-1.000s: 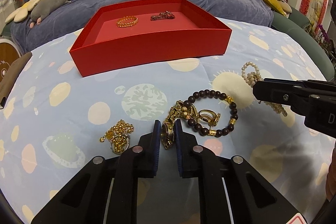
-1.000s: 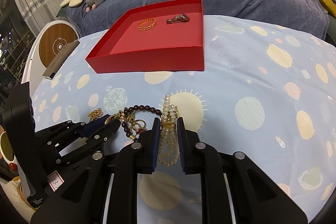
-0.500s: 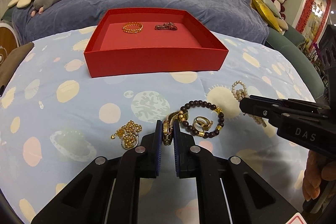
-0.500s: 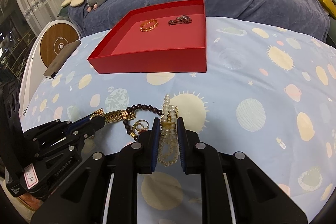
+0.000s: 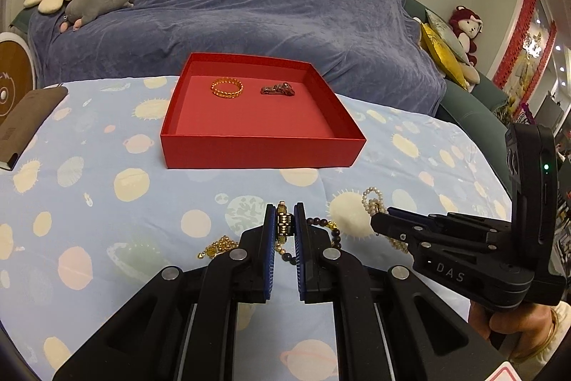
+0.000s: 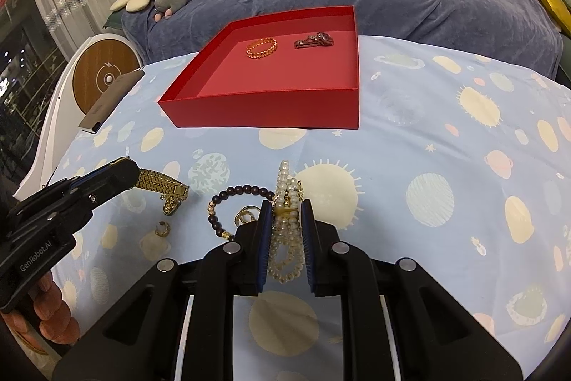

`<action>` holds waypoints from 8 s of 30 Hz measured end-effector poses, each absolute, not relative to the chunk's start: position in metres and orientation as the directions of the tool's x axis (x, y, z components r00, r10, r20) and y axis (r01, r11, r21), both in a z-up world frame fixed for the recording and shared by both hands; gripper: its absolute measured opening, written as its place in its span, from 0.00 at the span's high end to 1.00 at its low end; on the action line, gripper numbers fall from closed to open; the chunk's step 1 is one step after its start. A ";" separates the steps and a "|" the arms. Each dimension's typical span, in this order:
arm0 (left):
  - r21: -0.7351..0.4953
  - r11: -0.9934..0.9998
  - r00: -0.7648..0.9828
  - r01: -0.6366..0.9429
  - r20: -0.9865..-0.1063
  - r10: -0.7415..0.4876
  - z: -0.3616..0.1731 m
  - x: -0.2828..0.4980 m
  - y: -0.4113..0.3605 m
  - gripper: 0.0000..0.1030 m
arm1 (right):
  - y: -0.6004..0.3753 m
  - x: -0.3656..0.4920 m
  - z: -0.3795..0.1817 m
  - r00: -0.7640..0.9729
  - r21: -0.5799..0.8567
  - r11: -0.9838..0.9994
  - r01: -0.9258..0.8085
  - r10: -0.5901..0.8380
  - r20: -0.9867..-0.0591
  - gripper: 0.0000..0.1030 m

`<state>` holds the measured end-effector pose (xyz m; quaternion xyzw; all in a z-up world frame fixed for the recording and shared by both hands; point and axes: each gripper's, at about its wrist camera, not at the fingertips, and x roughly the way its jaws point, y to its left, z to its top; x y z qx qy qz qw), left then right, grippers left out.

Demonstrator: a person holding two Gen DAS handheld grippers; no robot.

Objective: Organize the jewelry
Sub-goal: 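Carry gold watch and pearls into the red box and open both tools, then withdraw both tools from the box back toward the remaining jewelry, then grasp the black beaded bracelet with the right tool, then grasp the gold brooch chain with the left tool while the right tool holds the bracelet, then carry brooch and bracelet into the red box and open both tools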

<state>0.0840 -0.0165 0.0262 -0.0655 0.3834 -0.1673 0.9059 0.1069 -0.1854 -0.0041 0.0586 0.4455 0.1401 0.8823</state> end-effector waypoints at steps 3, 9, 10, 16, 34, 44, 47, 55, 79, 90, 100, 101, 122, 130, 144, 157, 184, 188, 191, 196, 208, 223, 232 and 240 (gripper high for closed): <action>-0.252 0.934 0.649 0.251 -0.672 -0.356 0.029 0.087 -0.019 0.93 | -0.185 0.107 0.002 0.574 0.229 0.953 -0.200 0.303 -0.761 0.85; -0.228 0.946 0.661 0.231 -0.677 -0.324 0.038 0.103 -0.018 0.93 | -0.186 0.116 0.019 0.594 0.238 0.948 -0.212 0.318 -0.739 0.85; -0.229 0.946 0.660 0.228 -0.678 -0.323 0.040 0.108 -0.016 0.93 | -0.186 0.119 0.023 0.597 0.235 0.948 -0.214 0.317 -0.736 0.85; -0.156 0.961 0.697 0.228 -0.664 -0.273 0.057 0.144 -0.014 0.93 | -0.185 0.156 0.037 0.613 0.213 0.951 -0.224 0.308 -0.727 0.85; -0.119 0.981 0.684 0.155 -0.704 -0.193 0.024 0.295 -0.026 0.93 | -0.175 0.305 0.005 0.584 0.229 0.963 -0.142 0.268 -0.766 0.85; -0.091 0.992 0.627 0.092 -0.768 -0.129 -0.009 0.330 -0.030 0.93 | -0.166 0.328 -0.022 0.554 0.177 0.975 -0.134 0.222 -0.802 0.85; -0.079 0.994 0.618 0.080 -0.779 -0.112 -0.012 0.334 -0.032 0.93 | -0.162 0.332 -0.024 0.555 0.141 0.982 -0.129 0.189 -0.810 0.84; -0.016 0.998 0.619 0.061 -0.783 -0.051 -0.009 0.341 -0.047 0.88 | -0.159 0.336 -0.023 0.551 0.124 0.984 -0.126 0.174 -0.816 0.83; -0.072 0.997 0.663 -0.010 -0.747 -0.048 0.038 0.220 0.021 0.49 | -0.188 0.211 0.038 0.591 0.211 0.959 -0.190 0.283 -0.756 0.71; -0.100 0.995 0.647 0.003 -0.758 -0.078 0.025 0.135 0.019 0.44 | -0.197 0.117 0.026 0.576 0.217 0.960 -0.180 0.281 -0.768 0.70; -0.125 0.992 0.616 -0.036 -0.784 -0.076 -0.004 0.100 0.031 0.43 | -0.173 0.080 -0.007 0.516 0.244 0.944 -0.222 0.326 -0.792 0.70; -0.119 0.993 0.611 -0.026 -0.788 -0.078 -0.008 0.100 0.031 0.43 | -0.169 0.080 -0.009 0.512 0.234 0.944 -0.233 0.324 -0.795 0.70; -0.136 0.991 0.592 -0.007 -0.799 -0.106 -0.024 0.101 0.051 0.43 | -0.160 0.127 -0.034 0.533 0.172 0.964 -0.203 0.256 -0.806 0.78; -0.134 0.991 0.582 0.009 -0.805 -0.114 -0.029 0.098 0.050 0.43 | -0.156 0.135 -0.047 0.519 0.159 0.967 -0.201 0.243 -0.820 0.78; -0.137 0.989 0.565 0.056 -0.812 -0.144 -0.036 0.094 0.038 0.43 | -0.147 0.130 -0.043 0.535 0.121 0.963 -0.240 0.235 -0.811 0.93; -0.142 0.987 0.563 0.076 -0.811 -0.160 -0.040 0.103 0.020 0.43 | -0.169 0.115 0.006 0.590 0.234 0.941 -0.245 0.336 -0.734 0.93; -0.239 0.964 0.602 0.114 -0.756 -0.258 -0.022 0.113 0.013 0.98 | -0.175 0.100 0.018 0.577 0.303 0.914 -0.271 0.406 -0.709 0.93; -0.272 0.956 0.632 0.111 -0.723 -0.279 0.000 0.109 0.027 0.98 | -0.176 0.098 0.025 0.588 0.312 0.909 -0.276 0.416 -0.694 0.93; -0.288 0.952 0.649 0.100 -0.707 -0.282 0.012 0.107 0.037 0.98 | -0.178 0.097 0.033 0.598 0.322 0.904 -0.281 0.428 -0.678 0.93; -0.295 0.950 0.660 0.101 -0.695 -0.286 0.022 0.104 0.040 0.98 | -0.179 0.094 0.043 0.608 0.328 0.898 -0.294 0.440 -0.660 0.93; -0.300 0.944 0.702 0.140 -0.642 -0.308 0.059 0.101 0.037 0.98 | -0.178 0.090 0.054 0.626 0.325 0.894 -0.309 0.449 -0.638 0.93; -0.245 0.954 0.706 0.172 -0.645 -0.293 0.087 0.148 0.018 0.98 | -0.180 0.127 0.084 0.664 0.284 0.911 -0.300 0.413 -0.623 0.93; -0.250 0.954 0.710 0.162 -0.642 -0.289 0.092 0.220 0.012 0.98 | -0.165 0.204 0.086 0.668 0.300 0.915 -0.271 0.403 -0.626 0.93; -0.230 0.964 0.684 0.135 -0.682 -0.259 0.055 0.279 0.003 0.98 | -0.145 0.268 0.040 0.603 0.354 0.903 -0.242 0.426 -0.674 0.93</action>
